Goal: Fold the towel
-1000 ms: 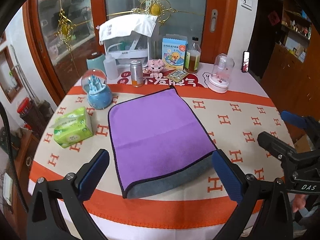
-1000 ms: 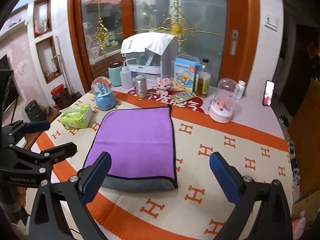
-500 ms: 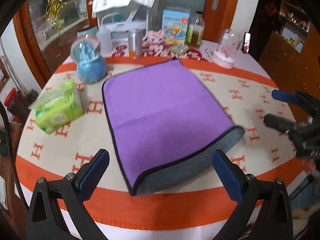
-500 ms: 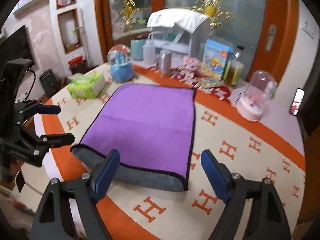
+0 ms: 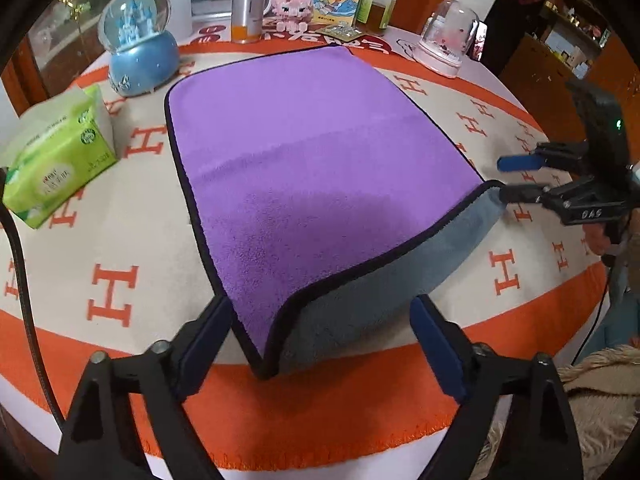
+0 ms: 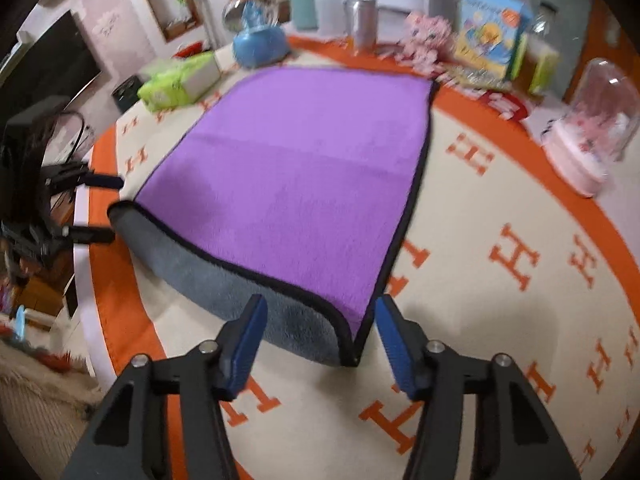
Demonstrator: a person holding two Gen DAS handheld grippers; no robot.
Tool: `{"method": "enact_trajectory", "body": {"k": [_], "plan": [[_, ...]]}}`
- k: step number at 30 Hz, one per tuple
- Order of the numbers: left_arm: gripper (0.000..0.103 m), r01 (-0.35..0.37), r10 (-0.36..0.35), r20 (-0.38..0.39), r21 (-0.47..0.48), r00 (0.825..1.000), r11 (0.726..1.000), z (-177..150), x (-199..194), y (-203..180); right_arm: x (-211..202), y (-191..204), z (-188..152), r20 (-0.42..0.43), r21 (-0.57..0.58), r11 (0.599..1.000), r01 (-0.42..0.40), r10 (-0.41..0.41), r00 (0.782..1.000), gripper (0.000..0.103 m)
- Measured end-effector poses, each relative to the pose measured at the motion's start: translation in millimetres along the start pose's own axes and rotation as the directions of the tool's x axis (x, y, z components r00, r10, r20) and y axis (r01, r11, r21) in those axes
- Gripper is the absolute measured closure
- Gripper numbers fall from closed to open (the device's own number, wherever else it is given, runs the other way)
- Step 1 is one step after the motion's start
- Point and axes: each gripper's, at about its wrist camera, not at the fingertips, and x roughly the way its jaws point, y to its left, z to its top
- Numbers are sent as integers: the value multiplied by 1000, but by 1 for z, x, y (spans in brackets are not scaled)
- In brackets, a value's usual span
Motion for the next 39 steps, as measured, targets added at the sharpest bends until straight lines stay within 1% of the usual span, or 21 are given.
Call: {"method": "enact_trajectory", "body": {"k": [1,2,4,7,10,11,12,13,14,15,17,19,22,25,26,28,29,31,33,36,39], "plan": [[31,18,-18,-11,0,1000,1000,1,3,2,5,-1,0,-16,-11,1000,-5,5,1000,53],[39,33,-33,-22,0,999,999,4,5,3,8,-1,-1,-30,-20,1000,-17,16,999,59],[44,77,-76,-31,0,997,997,6,6,4,14,-2,-2,-51,-42,999,-35,33,998,64],[46,121,-120,-58,10,991,993,8,9,3,18,-2,-3,-70,-60,997,-57,53,996,68],[49,111,-109,-98,20,989,994,8,16,4,21,-2,-3,-91,-75,995,-69,62,994,72],[57,111,-109,-109,15,988,994,7,18,5,21,-2,-3,-96,-77,994,-71,63,993,75],[60,115,-113,-114,11,987,993,6,19,6,21,-1,-3,-99,-80,994,-76,68,993,78],[66,116,-115,-118,6,986,993,5,19,6,21,-1,-3,-99,-84,994,-75,66,993,85],[74,124,-123,-120,2,985,992,4,19,7,22,-1,-3,-101,-89,993,-72,63,993,87],[77,128,-127,-123,-3,984,992,3,20,8,22,-1,-4,-101,-92,993,-71,61,993,89],[84,115,-115,-125,-7,986,993,2,19,10,21,-3,-4,-96,-92,994,-57,48,994,95],[86,91,-91,-126,-8,988,996,1,19,10,20,-4,-5,-92,-85,995,-54,46,995,97],[86,44,-44,-142,-4,989,999,-3,20,13,16,-1,-7,-77,-95,995,-26,19,997,98],[86,24,-24,-141,-3,990,1000,-3,17,13,14,3,-9,-61,-109,994,5,-12,998,98],[88,23,-23,-140,-4,990,1000,-4,16,13,14,3,-9,-58,-106,994,8,-15,998,98],[97,23,-24,-135,-3,991,1000,-4,13,13,12,3,-10,-49,-91,996,14,-19,999,98],[99,16,-15,-133,7,991,1000,-5,13,11,9,2,-10,-43,-82,997,13,-17,999,98],[99,-17,22,-122,46,992,999,-5,7,4,5,1,-10,-30,-70,997,17,-19,999,99],[100,-27,32,-103,52,994,998,-4,0,0,-1,1,-9,-19,-58,998,22,-23,1000,99],[100,-41,42,-62,18,997,999,2,-15,-1,-12,1,-5,1,-33,999,41,-41,999,99],[100,-84,83,-10,-26,996,996,15,-34,2,-25,3,4,36,-18,997,70,-69,997,99]]}}
